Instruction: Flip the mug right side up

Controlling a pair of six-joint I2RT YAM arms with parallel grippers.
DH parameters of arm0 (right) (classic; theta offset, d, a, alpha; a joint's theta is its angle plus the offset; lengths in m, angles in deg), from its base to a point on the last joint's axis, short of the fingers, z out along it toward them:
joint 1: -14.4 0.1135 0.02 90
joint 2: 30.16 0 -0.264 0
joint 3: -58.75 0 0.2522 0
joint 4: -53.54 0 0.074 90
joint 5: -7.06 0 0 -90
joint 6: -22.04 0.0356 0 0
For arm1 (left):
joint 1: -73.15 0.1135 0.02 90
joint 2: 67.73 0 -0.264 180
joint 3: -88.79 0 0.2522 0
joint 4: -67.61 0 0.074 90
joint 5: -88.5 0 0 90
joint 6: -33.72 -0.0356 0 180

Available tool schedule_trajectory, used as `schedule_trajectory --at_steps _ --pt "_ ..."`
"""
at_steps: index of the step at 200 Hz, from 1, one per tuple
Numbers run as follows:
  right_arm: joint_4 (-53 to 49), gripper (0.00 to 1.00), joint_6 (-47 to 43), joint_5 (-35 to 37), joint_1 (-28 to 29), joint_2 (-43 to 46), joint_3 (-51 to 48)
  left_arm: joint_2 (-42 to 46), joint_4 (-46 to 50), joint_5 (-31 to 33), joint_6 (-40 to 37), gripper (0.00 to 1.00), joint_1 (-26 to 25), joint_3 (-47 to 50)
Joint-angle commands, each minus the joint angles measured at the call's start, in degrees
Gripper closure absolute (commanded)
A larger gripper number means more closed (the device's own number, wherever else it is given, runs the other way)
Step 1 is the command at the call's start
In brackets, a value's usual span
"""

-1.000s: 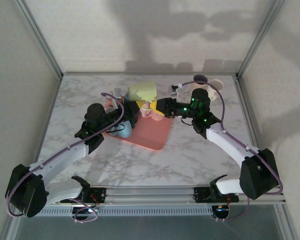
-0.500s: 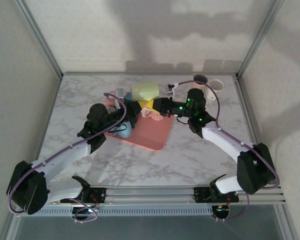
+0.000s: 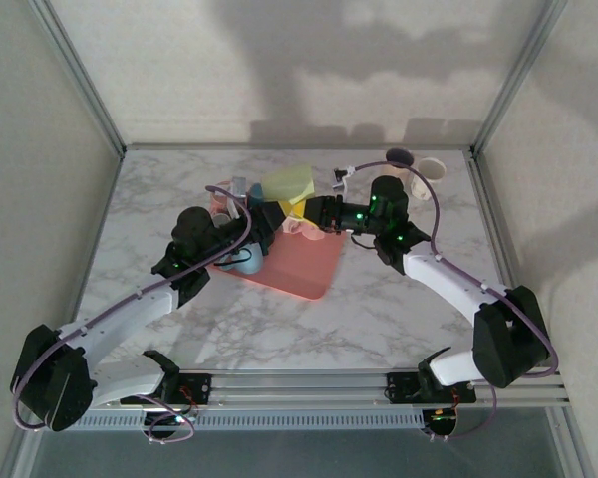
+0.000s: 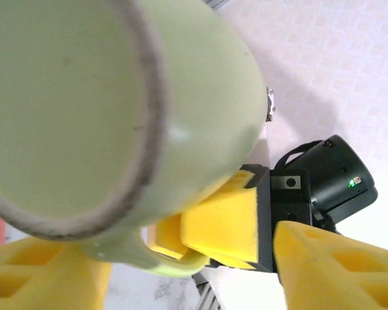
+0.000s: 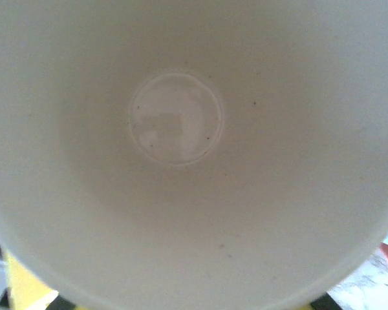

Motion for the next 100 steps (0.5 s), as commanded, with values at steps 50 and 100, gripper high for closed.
schedule_trajectory --at_steps 50,100 --pt "-26.1 1.0 -17.9 7.3 -6.8 11.1 5.6 5.0 24.3 0.9 -22.9 0.19 4.2 -11.1" --pt "-54.8 1.0 -35.5 20.5 -13.9 17.4 10.3 7.0 28.3 2.5 -28.6 0.18 5.5 -11.1"
